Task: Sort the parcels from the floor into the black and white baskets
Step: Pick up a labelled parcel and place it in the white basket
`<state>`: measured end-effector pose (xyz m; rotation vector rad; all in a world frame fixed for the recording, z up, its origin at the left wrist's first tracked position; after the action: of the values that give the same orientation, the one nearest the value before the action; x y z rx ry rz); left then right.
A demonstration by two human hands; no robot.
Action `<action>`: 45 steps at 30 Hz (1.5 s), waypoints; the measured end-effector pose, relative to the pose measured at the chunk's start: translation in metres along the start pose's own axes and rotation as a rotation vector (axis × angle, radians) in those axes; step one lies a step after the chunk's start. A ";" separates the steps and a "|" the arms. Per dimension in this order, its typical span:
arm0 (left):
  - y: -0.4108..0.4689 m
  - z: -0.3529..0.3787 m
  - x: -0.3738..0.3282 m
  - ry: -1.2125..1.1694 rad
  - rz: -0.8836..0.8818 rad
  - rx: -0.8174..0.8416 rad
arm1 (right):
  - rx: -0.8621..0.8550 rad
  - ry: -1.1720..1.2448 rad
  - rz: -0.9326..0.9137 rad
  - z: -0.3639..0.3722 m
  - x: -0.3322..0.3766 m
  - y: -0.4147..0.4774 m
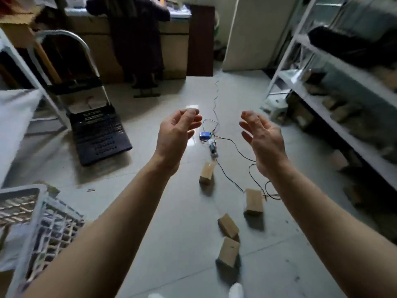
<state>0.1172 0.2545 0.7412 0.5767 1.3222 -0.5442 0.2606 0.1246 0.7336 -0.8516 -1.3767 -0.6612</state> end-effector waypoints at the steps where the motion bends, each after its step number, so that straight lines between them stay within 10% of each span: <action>1: 0.002 0.024 0.004 -0.004 -0.006 0.022 | -0.026 0.011 0.004 -0.023 -0.002 0.003; 14: 0.011 0.173 0.076 -0.034 -0.198 -0.131 | 0.063 0.008 0.117 -0.158 -0.036 0.083; 35: 0.175 0.118 0.200 -0.071 -0.383 -0.402 | 0.216 -0.271 0.265 -0.067 -0.120 0.292; 45: 0.253 0.083 0.427 -0.182 -0.620 -0.764 | 0.474 -0.633 0.271 0.017 -0.309 0.445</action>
<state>0.4159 0.3694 0.3532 -0.5188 1.3993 -0.5183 0.5859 0.3596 0.3694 -0.8676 -1.8346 0.1751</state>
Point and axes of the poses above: each hand's wrist, its own y-axis towards the middle knuckle, its own z-axis out of the palm, x = y × z, the point moved 7 cm from there along y, towards the middle knuckle, and after that the axes turned 7 degrees about z, right-handed, at the moved point
